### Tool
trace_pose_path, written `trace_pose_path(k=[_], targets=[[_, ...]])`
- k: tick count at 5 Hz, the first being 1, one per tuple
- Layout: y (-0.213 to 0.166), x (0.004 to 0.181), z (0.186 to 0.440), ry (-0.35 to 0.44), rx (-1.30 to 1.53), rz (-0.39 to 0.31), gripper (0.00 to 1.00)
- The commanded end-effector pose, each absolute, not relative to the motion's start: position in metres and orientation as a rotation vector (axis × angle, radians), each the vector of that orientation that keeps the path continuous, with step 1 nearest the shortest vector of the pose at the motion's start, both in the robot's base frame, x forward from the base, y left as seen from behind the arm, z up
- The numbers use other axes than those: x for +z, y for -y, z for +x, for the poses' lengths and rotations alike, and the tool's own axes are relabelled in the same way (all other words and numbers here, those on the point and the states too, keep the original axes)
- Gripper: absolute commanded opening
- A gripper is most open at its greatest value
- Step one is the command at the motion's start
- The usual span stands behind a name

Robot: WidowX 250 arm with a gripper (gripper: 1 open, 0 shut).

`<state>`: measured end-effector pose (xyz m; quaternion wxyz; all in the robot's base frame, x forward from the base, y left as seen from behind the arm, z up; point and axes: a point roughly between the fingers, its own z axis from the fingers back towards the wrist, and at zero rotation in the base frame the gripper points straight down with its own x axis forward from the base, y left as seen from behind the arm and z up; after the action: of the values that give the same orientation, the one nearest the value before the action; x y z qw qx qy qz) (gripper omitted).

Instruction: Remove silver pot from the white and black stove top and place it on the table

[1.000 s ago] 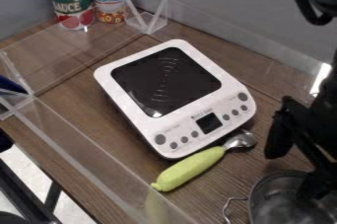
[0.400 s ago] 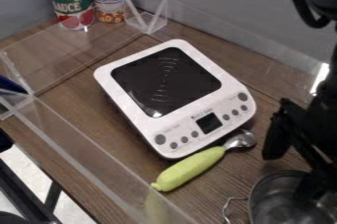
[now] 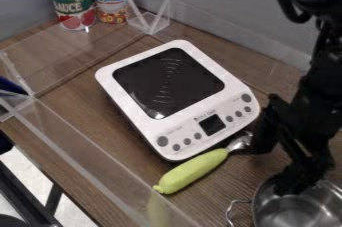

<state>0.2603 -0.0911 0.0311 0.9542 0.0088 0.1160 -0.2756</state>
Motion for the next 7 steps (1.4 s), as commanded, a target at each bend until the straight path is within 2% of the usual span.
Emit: trace_pose_path(k=[1,4,7], targets=[[0.085,0.053,0.262,-0.176,-0.613,0.019,1.0],[0.064,0.057,0.269,-0.162,-0.673,0.005,1.0],[0.059,0.055,0.261,-0.159,-0.557,-0.021,1.0]])
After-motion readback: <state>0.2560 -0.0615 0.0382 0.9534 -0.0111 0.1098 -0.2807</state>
